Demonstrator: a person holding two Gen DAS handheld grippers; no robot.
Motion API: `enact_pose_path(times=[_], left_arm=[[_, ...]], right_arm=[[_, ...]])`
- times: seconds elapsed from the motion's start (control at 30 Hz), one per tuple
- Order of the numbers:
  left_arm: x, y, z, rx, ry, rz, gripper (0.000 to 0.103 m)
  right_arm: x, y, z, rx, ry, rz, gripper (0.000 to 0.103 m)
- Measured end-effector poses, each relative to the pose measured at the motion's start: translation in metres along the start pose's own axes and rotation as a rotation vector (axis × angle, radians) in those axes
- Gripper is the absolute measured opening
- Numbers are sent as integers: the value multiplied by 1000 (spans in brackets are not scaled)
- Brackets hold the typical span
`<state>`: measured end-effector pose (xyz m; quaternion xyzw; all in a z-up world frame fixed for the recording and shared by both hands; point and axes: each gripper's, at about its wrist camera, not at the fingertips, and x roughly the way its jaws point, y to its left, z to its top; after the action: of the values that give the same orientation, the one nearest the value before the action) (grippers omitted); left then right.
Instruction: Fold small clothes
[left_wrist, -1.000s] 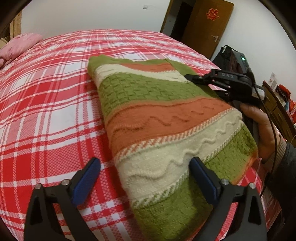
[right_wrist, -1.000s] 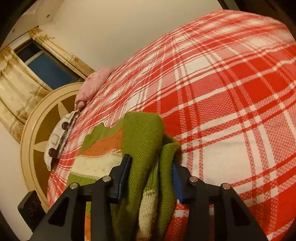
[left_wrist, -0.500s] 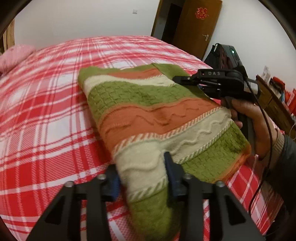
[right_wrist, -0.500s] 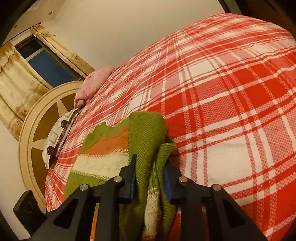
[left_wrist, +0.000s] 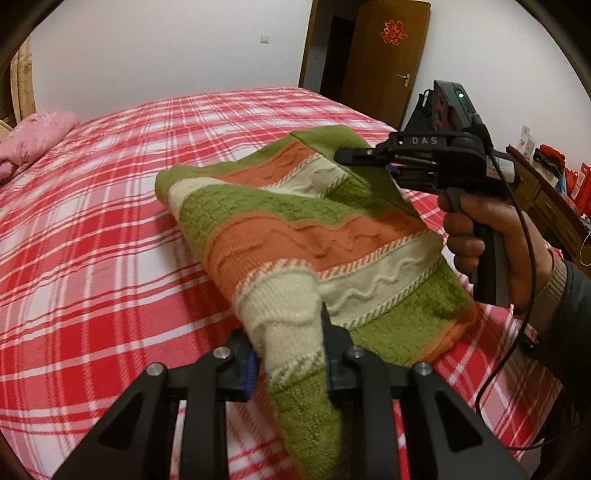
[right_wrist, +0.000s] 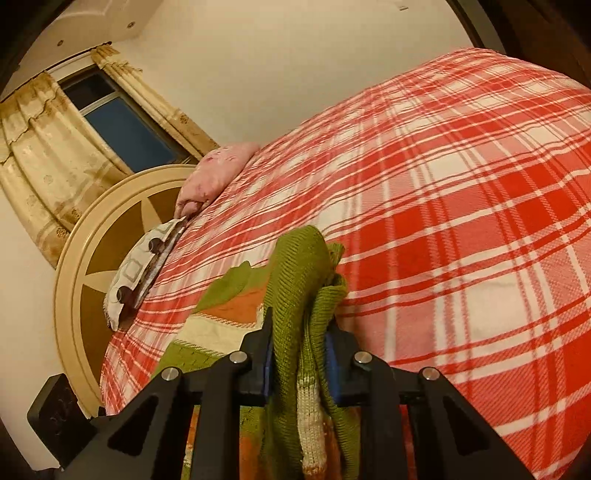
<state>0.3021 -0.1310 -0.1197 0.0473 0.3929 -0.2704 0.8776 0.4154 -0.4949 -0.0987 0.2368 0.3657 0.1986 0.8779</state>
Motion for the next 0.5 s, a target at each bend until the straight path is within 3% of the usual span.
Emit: enact_pose_path(times=[0.5], left_arm=[[-69, 30, -31, -95, -87, 77, 26]], right_arm=[[18, 96, -29, -51, 48, 150, 22]])
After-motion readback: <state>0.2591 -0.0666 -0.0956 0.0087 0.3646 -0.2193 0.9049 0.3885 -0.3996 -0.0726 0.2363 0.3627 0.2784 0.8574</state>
